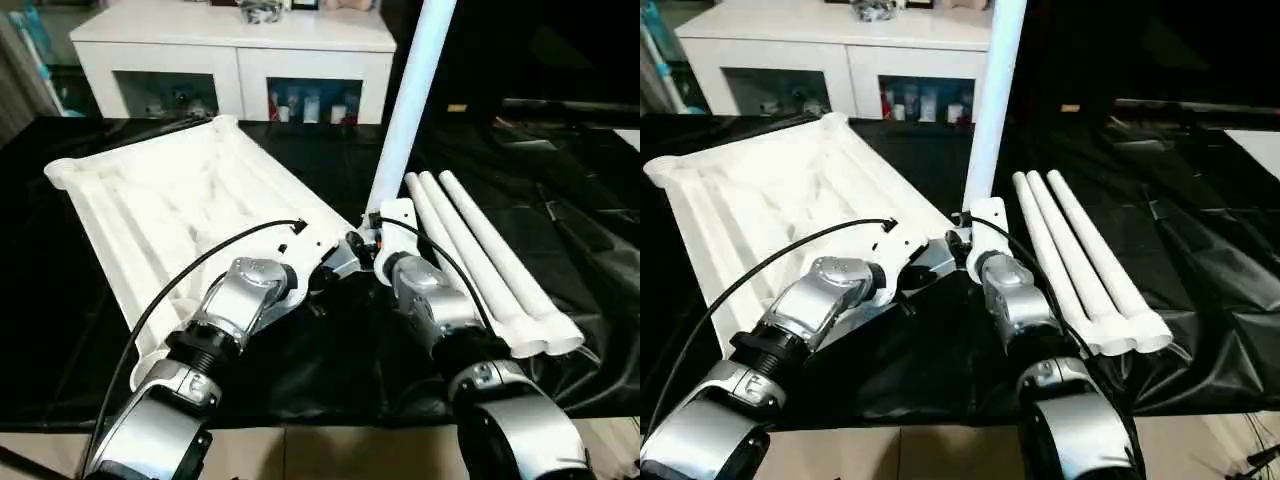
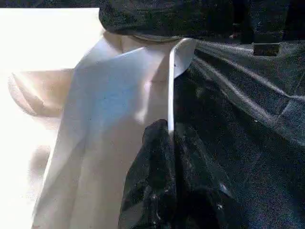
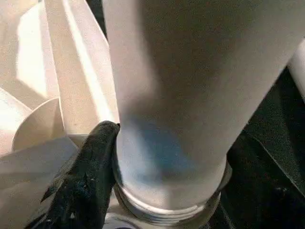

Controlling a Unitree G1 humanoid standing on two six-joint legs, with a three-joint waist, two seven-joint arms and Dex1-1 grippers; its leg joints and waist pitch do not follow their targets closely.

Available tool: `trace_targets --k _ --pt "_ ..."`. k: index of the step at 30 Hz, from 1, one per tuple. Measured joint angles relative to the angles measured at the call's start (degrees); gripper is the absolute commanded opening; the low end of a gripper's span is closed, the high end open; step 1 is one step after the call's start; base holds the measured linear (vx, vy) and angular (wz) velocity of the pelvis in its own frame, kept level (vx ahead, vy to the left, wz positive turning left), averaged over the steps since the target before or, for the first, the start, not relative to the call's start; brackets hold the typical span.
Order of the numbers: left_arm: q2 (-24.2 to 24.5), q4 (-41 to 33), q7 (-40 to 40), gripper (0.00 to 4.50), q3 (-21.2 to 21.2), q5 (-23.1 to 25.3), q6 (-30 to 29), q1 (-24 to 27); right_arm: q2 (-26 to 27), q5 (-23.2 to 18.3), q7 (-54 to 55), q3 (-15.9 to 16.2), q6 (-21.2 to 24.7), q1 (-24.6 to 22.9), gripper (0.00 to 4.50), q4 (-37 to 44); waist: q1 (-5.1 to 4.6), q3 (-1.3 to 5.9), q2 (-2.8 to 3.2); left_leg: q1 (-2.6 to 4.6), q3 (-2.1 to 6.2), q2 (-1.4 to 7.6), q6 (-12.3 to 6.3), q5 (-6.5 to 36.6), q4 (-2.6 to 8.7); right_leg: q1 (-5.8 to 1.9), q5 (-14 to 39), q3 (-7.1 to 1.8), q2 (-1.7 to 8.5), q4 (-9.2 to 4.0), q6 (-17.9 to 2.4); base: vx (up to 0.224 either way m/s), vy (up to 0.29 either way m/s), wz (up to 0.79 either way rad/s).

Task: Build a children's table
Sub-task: Rotate leg to tighten

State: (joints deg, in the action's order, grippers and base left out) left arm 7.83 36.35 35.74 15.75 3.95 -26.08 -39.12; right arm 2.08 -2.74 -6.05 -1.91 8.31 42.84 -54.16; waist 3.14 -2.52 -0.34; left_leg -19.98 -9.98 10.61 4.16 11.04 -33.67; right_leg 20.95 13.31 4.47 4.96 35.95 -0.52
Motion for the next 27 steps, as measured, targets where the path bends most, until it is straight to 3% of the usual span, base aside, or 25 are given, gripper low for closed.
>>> trace_targets --k 9,10,12,21,27 --pt "0.5 -0.2 0.4 0.00 -0.1 0.0 0.1 0.0 0.0 0.1 -1.1 -0.4 -0.3 1.4 2.72 -1.9 -0.24 -0.02 -0.03 0.00 0.00 -0.12 0.00 0.0 0.60 0.04 0.0 -0.03 -0.02 -0.50 0.1 0.000 0.000 0.00" --pt "0.6 -0.3 0.5 0.00 -0.1 0.0 0.1 0.1 0.0 0.1 -1.4 -0.6 -0.4 1.5 3.28 -2.1 -0.27 -0.02 -0.03 0.00 0.00 -0.13 0.00 0.0 0.72 0.03 0.0 -0.04 -0.04 -0.65 0.0 0.000 0.000 0.00" --pt "0.8 -0.7 0.7 0.00 -0.1 0.0 0.1 0.2 -0.2 0.1 -2.2 -0.6 -0.6 1.8 3.28 -2.3 -0.41 -0.02 -0.04 -0.02 0.00 -0.15 0.00 0.0 0.81 0.04 -0.1 -0.04 -0.07 -0.87 0.1 0.000 0.000 0.00" --pt "2.5 -2.6 2.2 0.00 -0.1 0.0 0.2 0.6 -1.1 0.0 -9.0 -0.2 -0.9 1.6 4.13 -1.9 -0.95 -0.10 -0.08 -0.15 -0.08 -0.23 0.00 0.0 1.02 0.47 -0.5 -0.24 -0.08 -0.88 -0.2 0.000 0.000 0.00" --pt "4.2 -6.1 4.5 0.00 0.5 0.2 0.5 1.6 -4.9 -0.1 -17.9 2.7 1.6 -2.7 4.38 7.0 -0.62 -0.12 -0.08 -0.67 -0.09 -0.21 -0.41 -0.3 1.05 0.98 -0.5 -0.32 -0.19 -0.95 -0.1 0.000 0.000 0.00"
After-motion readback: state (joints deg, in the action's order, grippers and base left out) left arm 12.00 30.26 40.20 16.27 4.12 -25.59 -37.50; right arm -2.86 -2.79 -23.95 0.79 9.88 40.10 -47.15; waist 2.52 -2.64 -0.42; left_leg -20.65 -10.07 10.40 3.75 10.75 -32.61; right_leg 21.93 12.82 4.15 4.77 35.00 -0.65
